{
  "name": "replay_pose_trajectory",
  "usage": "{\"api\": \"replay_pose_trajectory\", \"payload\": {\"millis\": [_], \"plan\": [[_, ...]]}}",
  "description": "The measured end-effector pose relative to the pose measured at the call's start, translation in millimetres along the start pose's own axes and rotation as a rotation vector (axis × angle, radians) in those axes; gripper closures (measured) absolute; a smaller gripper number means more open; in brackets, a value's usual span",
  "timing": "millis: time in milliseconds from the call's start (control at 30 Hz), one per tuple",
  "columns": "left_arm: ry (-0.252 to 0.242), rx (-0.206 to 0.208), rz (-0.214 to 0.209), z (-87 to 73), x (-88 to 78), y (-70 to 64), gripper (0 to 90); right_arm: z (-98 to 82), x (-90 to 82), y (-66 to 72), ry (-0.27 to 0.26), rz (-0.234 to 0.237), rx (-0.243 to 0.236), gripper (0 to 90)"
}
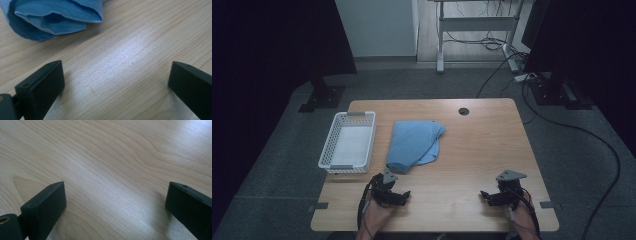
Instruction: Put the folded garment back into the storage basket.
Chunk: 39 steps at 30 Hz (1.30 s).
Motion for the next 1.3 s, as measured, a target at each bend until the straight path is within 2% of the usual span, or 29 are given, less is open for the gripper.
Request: {"api": "replay_pose_trajectory", "payload": {"millis": [67,200,633,800,1033,1300], "plan": [[-0.004,0.008,-0.001,-0.8,-0.9,-1.7,1.0,-0.1,-0.1,0.1,0.000,0.000,-0.001,2.9],[-0.006,-0.003,-0.021,1.0,-2.0,-2.6,3.2,-0.3,0.1,0.7,0.003,0.002,-0.006,1.8],[-0.034,0.005,-0.005,21.0,-6.5,4.2,3.5,-0.6,0.5,1.4,0.009,0.010,-0.012,0.0],[-0.020,0.007,-0.013,31.7,-6.6,9.1,3.8,-0.5,0.6,1.4,0.010,0.010,-0.012,0.0],[-0.042,-0.008,-0.021,52.2,-9.1,18.3,3.1,-0.5,0.6,1.7,0.010,0.012,-0.014,0.0],[-0.053,0.002,-0.044,75.2,-2.7,22.5,0.0,-0.5,0.6,1.7,0.010,0.012,-0.014,0.0]]}}
Point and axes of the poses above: each handheld gripper's, and its own axes: x roughly forward along the jaws, z roughly out of its top, y roughly to its left, the point moved 5 cm from there along x, roughly forward along the jaws, and after that the axes turned 2 degrees about -z, right-handed, at the moved point
